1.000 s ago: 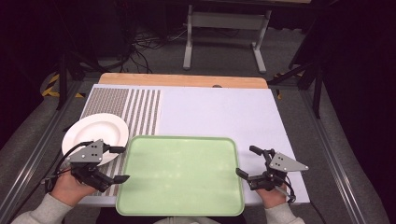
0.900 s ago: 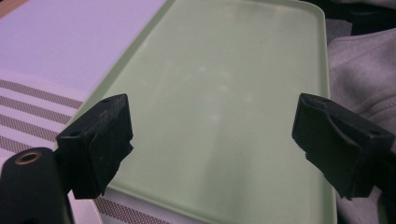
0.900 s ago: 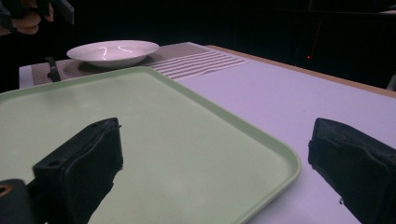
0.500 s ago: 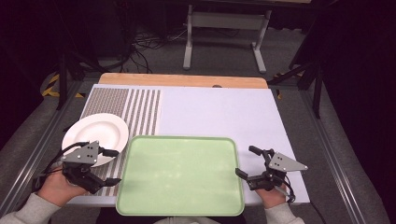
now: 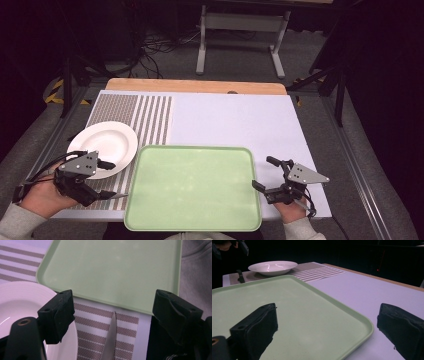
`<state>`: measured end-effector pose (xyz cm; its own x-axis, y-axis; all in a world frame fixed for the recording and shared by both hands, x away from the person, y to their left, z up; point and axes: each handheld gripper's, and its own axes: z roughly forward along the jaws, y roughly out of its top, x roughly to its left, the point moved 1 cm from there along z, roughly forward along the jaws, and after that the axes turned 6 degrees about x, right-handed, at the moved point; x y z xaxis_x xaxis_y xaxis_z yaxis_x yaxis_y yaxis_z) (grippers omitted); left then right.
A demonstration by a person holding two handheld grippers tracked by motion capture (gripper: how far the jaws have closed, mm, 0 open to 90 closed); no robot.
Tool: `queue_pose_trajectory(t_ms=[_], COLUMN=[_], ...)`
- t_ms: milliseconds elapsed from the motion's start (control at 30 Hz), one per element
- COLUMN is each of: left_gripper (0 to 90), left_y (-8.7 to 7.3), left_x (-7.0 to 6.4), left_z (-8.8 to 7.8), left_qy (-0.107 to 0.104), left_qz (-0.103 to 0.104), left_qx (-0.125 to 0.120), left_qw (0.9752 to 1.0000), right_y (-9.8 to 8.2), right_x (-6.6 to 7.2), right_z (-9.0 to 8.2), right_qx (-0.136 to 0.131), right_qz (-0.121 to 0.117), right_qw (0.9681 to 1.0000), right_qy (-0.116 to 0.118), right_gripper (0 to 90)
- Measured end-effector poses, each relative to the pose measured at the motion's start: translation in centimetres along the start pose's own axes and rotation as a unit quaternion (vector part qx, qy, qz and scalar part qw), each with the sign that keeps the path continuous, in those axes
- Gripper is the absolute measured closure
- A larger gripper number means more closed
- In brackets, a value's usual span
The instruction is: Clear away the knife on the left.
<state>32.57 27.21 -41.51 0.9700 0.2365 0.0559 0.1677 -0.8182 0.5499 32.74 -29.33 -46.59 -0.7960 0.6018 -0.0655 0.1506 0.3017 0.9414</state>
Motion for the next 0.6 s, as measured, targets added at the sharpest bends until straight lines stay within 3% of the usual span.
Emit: queue_pose_trajectory(t_ms=[300,600], left_gripper=[21.8,25.1], left_y=[-1.0,-2.6], left_x=[0.4,0.8], left_z=[-0.4,-0.6], left_qy=[-0.01,-0.013], left_qz=[-0.001,0.0], left_qx=[0.023,0.067], left_qw=[0.9997,0.9976], right_y=[0.0,0.0], right_x=[0.0,0.1], right_z=[0.0,0.0], right_qx=[-0.002,-0.001], right_qz=[0.0,0.0], right_qw=[1.0,1.0], right_qy=[-0.001,0.001], right_gripper=[3.6,3.7])
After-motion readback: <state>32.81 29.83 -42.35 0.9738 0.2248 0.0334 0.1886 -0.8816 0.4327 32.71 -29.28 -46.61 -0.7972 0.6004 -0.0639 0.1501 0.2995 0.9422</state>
